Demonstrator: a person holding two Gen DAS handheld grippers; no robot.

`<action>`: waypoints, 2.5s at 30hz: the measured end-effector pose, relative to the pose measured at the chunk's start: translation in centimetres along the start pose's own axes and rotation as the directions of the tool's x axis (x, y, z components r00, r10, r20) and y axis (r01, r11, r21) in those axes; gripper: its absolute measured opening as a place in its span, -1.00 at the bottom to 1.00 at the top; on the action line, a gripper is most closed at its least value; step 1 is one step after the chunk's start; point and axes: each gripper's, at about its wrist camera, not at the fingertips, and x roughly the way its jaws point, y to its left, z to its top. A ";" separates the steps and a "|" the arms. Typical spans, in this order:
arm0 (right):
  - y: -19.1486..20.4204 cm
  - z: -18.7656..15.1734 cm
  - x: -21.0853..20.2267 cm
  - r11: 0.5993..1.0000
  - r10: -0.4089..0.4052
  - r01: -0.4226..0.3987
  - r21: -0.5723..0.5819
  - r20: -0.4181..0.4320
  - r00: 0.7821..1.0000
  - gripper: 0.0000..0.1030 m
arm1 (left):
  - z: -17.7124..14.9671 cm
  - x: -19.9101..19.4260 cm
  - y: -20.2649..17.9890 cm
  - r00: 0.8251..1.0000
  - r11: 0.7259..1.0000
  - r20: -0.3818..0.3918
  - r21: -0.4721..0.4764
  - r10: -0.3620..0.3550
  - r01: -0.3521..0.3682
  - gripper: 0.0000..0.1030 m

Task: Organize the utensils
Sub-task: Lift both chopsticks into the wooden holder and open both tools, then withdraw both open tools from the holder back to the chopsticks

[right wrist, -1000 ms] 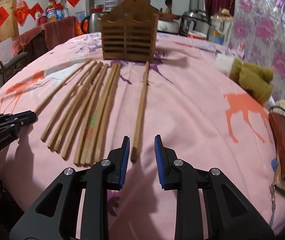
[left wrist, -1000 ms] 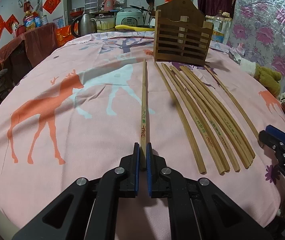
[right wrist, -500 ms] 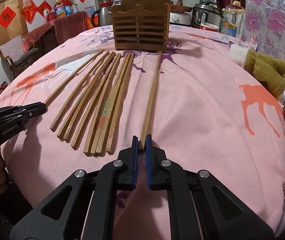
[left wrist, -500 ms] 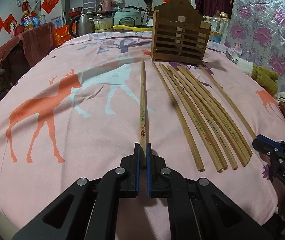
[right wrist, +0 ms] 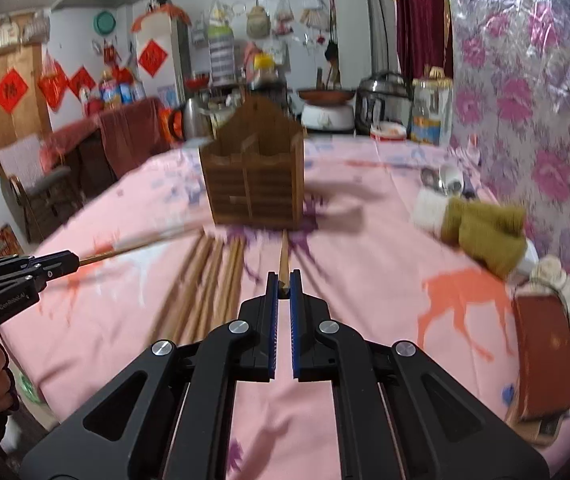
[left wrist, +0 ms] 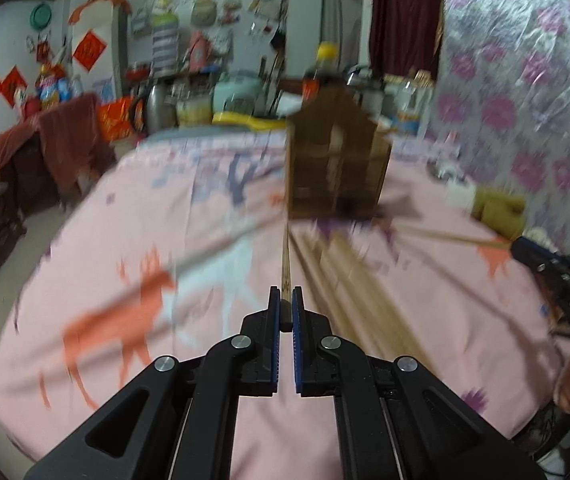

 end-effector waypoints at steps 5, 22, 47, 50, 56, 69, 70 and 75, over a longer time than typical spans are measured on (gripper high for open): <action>-0.4 3.8 0.1 1.000 0.024 -0.025 0.015 0.051 0.998 -0.89 | 5.2 -0.7 -0.6 0.998 0.998 0.043 0.036 -0.046 0.044 -0.88; -0.9 13.7 1.1 0.994 0.093 -0.100 0.038 0.154 0.984 -0.89 | 18.7 -0.6 -3.0 0.984 0.988 0.127 0.101 -0.127 0.115 -0.88; -3.5 15.9 8.0 0.982 0.037 -0.058 0.182 0.115 0.993 -0.88 | 23.7 2.1 -0.6 0.957 0.999 0.288 -0.025 -0.015 0.023 -0.88; -3.5 15.8 8.4 0.981 0.038 -0.058 0.187 0.108 0.993 -0.88 | 23.5 3.6 -0.4 0.966 0.998 0.258 -0.042 -0.026 0.038 -0.88; -3.6 15.4 9.3 0.981 0.041 -0.054 0.189 0.071 0.997 -0.79 | 21.2 7.9 0.2 0.990 0.998 0.140 -0.061 -0.005 0.013 -0.57; -3.7 13.1 5.9 0.975 -0.009 -0.017 0.222 0.113 0.994 -0.65 | 16.9 4.6 2.2 0.978 0.993 0.197 -0.110 0.073 -0.052 0.82; -3.8 12.3 5.4 0.973 -0.016 -0.012 0.232 0.117 0.993 -0.55 | 16.4 4.5 2.3 0.978 0.992 0.194 -0.116 0.078 -0.056 0.83; -3.6 8.4 5.0 0.965 -0.018 -0.004 0.264 0.079 0.997 -0.36 | 12.1 4.7 2.7 0.984 0.986 0.138 -0.134 0.115 -0.096 0.84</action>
